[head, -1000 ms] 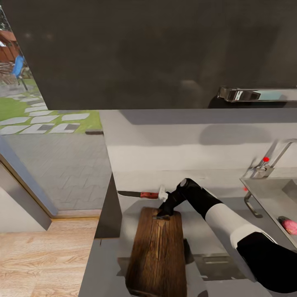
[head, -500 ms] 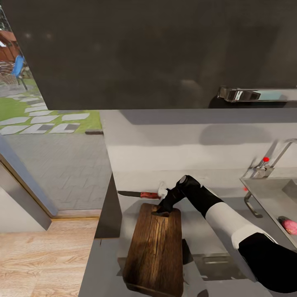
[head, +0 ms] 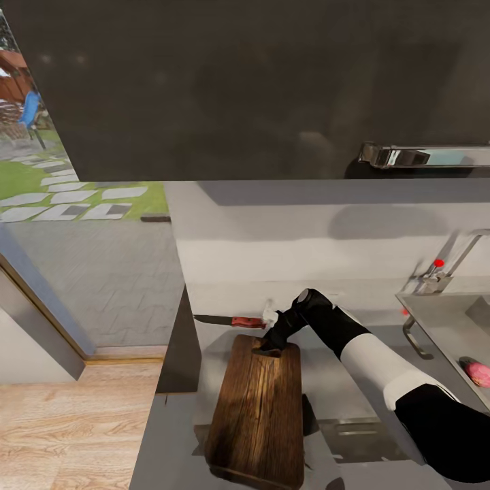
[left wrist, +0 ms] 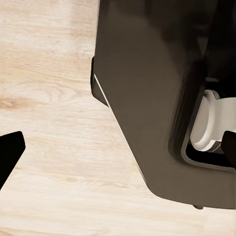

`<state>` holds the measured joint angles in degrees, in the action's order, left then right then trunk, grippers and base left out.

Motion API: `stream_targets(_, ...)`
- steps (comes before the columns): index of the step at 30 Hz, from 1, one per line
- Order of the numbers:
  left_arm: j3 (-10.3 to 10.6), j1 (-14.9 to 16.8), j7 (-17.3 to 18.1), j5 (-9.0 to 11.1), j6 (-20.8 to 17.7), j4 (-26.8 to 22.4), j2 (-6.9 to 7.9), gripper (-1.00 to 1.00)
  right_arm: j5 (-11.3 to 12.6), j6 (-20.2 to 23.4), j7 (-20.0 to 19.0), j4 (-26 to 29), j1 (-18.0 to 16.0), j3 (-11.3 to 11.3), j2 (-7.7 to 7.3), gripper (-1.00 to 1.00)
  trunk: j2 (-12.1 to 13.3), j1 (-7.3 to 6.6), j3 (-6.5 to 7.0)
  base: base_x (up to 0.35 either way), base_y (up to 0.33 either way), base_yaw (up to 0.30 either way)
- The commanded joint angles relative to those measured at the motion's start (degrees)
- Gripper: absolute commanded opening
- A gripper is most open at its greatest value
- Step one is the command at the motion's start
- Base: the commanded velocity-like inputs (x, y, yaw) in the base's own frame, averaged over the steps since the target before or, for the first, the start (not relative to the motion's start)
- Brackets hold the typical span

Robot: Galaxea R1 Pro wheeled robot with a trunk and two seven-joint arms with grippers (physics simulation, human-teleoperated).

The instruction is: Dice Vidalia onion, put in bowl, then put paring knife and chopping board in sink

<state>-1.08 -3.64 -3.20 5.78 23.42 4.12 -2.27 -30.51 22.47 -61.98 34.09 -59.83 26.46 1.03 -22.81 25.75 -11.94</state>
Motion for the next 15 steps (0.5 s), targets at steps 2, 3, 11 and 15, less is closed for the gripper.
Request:
stream_targets(2, -0.07, 0.04, 0.08, 0.37, 0.31, 0.10, -0.01, 1.00, 0.07, 0.93, -0.27, 0.10, -0.03, -0.03, -0.27, -1.00, -0.11, 0.03, -0.10, 0.000, 0.000, 0.000)
stream_targets(3, -0.05, 0.04, 0.09, 0.37, 0.31, 0.10, -0.01, 1.00, 0.05, 1.35, -0.20, 0.10, -0.03, -0.07, -0.47, -1.00, -0.11, 0.03, -0.10, 0.000, 0.000, 0.000)
stream_targets(11, -0.06, 0.04, 0.11, 0.37, 0.38, 0.10, -0.01, 1.00, 0.06, 4.78, 0.14, 1.42, -0.03, -1.94, -1.91, -1.00, -0.11, 0.03, -0.10, 0.000, 0.000, 0.000)
stream_targets(15, -0.07, 0.04, 0.10, 0.37, 0.39, 0.10, -0.01, 1.00, -0.04, 8.20, 0.18, 3.33, -0.03, -8.40, -2.12, -1.00, -0.11, 0.03, -0.10, 0.000, 0.000, 0.000)
